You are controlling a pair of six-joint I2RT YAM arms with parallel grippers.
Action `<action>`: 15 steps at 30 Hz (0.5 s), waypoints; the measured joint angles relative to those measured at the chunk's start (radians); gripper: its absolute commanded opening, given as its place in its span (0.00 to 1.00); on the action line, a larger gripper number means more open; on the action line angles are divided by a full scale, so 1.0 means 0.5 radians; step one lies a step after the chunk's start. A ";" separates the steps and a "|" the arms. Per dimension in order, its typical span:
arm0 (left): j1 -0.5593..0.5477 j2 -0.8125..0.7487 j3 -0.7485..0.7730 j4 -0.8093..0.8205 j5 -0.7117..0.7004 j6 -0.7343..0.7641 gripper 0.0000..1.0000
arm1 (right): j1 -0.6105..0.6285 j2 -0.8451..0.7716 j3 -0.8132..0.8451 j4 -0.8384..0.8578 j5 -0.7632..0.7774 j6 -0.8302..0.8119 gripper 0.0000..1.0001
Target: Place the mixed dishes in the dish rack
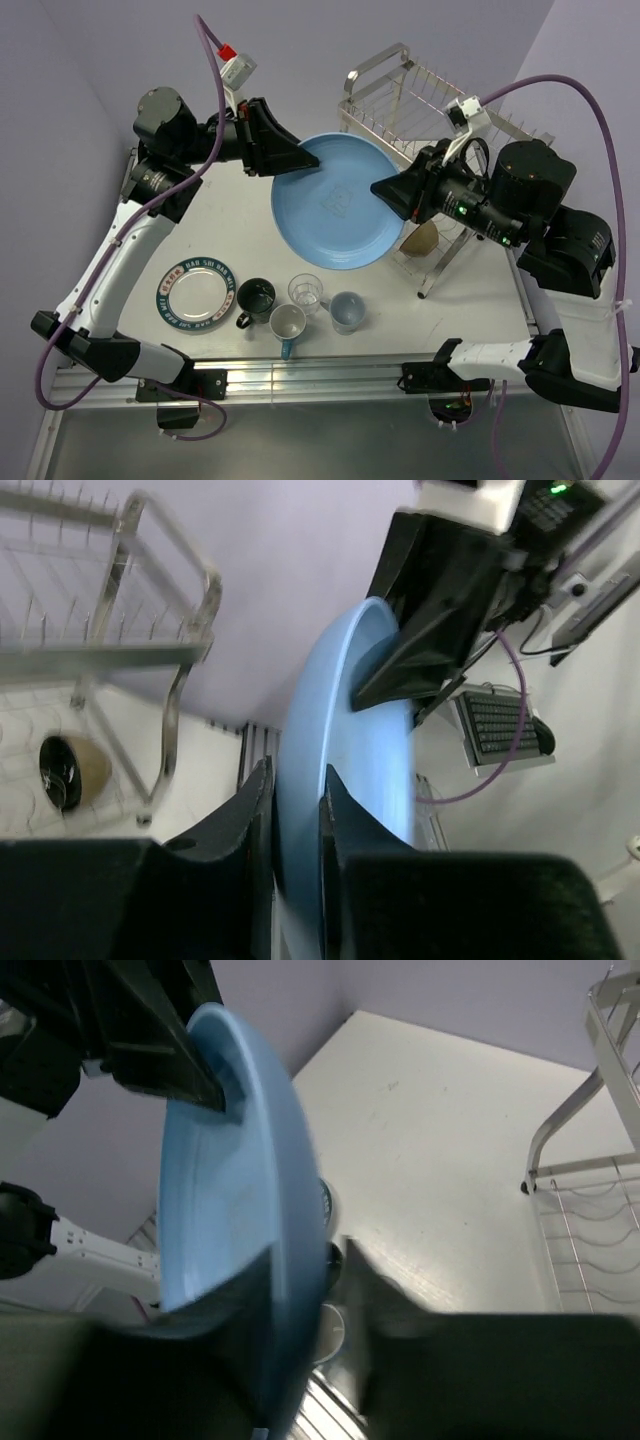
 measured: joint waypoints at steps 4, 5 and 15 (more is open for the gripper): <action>-0.034 0.097 0.293 -0.511 -0.072 0.206 0.00 | -0.016 0.049 0.067 0.072 0.104 -0.031 1.00; -0.050 0.140 0.408 -0.647 -0.112 0.275 0.00 | -0.018 0.064 0.087 0.077 0.160 -0.040 1.00; -0.069 0.376 0.827 -1.006 -1.028 0.732 0.00 | -0.030 -0.156 -0.044 -0.024 0.733 0.045 1.00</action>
